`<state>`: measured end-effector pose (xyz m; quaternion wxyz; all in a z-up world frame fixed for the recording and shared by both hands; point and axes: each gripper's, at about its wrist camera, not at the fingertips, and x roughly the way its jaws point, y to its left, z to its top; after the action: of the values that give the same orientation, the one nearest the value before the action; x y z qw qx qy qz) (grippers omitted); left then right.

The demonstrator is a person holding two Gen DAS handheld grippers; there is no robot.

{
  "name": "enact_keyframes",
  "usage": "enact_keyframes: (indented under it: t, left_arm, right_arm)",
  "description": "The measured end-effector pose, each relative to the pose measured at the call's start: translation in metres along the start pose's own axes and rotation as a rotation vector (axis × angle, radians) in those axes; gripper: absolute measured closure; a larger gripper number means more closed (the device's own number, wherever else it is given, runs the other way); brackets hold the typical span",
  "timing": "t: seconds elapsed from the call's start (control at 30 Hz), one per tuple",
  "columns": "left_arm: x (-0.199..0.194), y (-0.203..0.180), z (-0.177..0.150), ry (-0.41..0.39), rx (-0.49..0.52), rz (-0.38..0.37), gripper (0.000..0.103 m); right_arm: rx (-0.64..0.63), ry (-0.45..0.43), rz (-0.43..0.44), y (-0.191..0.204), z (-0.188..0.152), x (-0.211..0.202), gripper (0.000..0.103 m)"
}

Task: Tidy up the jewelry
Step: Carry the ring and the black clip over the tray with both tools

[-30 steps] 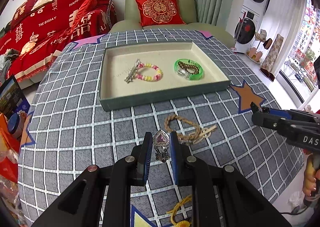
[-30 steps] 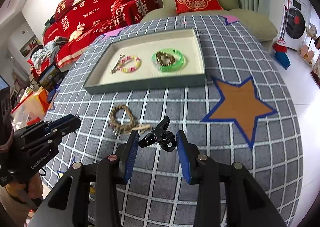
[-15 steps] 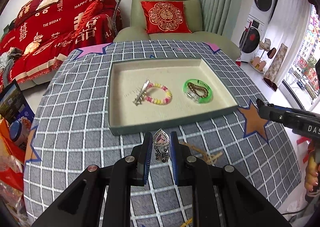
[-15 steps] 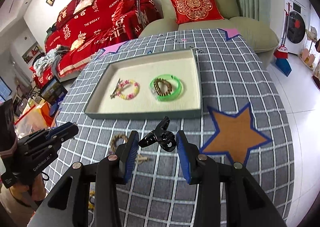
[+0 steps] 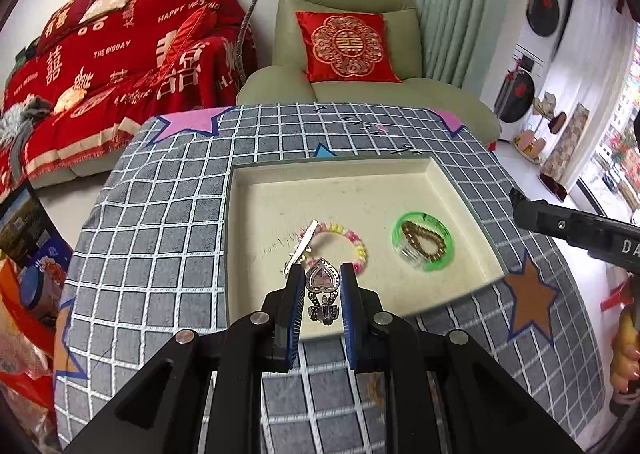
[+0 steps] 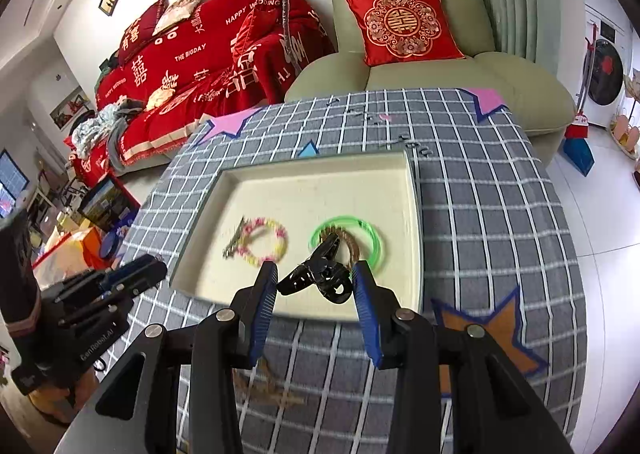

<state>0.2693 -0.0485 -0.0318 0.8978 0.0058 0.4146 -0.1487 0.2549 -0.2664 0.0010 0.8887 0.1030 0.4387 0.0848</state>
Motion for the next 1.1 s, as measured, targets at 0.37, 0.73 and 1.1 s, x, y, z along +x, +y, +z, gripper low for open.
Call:
enact_keyframes:
  t: [0.37, 0.73, 1.1]
  left_arm:
    - [0.065, -0.006, 0.015, 0.044, 0.001, 0.051, 0.074]
    - [0.099, -0.014, 0.006, 0.083, 0.056, 0.089, 0.074]
    - [0.109, -0.017, 0.001, 0.096, 0.068, 0.111, 0.074]
  right_arm:
    - [0.034, 0.032, -0.015, -0.011, 0.018, 0.053, 0.061]
    - [0.043, 0.1, -0.037, -0.027, 0.006, 0.108, 0.061]
    - [0.009, 0.131, -0.059, -0.024, -0.001, 0.127, 0.061]
